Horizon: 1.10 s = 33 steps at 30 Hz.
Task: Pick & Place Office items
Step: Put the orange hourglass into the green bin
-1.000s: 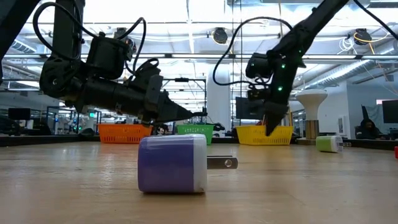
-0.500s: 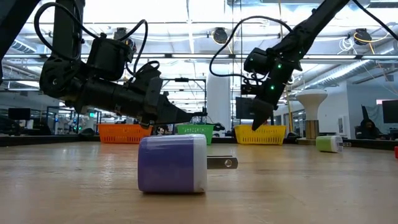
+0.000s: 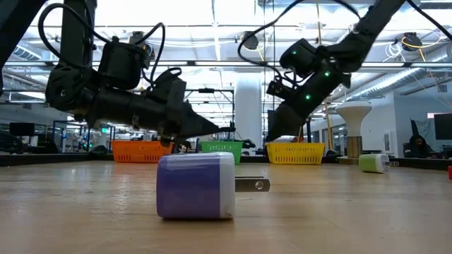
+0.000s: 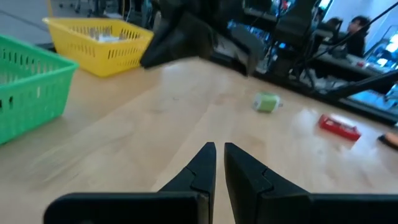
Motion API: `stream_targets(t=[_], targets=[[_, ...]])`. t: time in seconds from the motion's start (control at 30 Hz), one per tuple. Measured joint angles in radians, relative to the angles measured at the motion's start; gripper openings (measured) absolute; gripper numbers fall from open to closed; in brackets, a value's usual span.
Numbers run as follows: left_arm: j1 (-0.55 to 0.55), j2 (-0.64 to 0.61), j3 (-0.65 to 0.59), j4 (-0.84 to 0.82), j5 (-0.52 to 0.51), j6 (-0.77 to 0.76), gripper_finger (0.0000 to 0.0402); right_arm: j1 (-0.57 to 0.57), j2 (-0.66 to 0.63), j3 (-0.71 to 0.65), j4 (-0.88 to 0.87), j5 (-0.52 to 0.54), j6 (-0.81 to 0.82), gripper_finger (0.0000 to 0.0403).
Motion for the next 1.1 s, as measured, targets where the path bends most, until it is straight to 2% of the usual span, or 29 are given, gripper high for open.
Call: stream_targets(t=[0.17,0.37,0.53,0.67,0.83,0.97,1.1], targets=[[-0.027,0.000,0.000,0.068,-0.029,0.000,0.0033,0.090,0.000,-0.078,0.176,0.003,0.129,0.0000],[-0.076,0.000,0.002,0.075,-0.139,0.000,0.0005,0.211,-0.029,-0.082,0.156,0.004,0.227,0.0000],[-0.104,0.000,0.002,0.076,-0.167,0.025,0.0002,0.311,-0.110,-0.082,0.096,0.057,0.297,0.0000],[-0.105,0.000,0.002,0.079,-0.167,0.026,0.0015,0.377,-0.213,-0.081,-0.069,0.095,0.411,0.0000],[-0.104,0.000,0.003,0.093,-0.166,0.008,0.0032,0.488,-0.334,-0.037,-0.438,0.314,0.571,0.0000],[-0.104,0.000,0.003,0.090,-0.164,0.019,0.0035,0.570,-0.367,0.039,-0.683,0.405,0.721,0.0000],[-0.104,0.000,0.003,0.090,-0.164,0.016,0.0035,0.633,-0.357,0.117,-0.862,0.426,0.845,0.0000]])
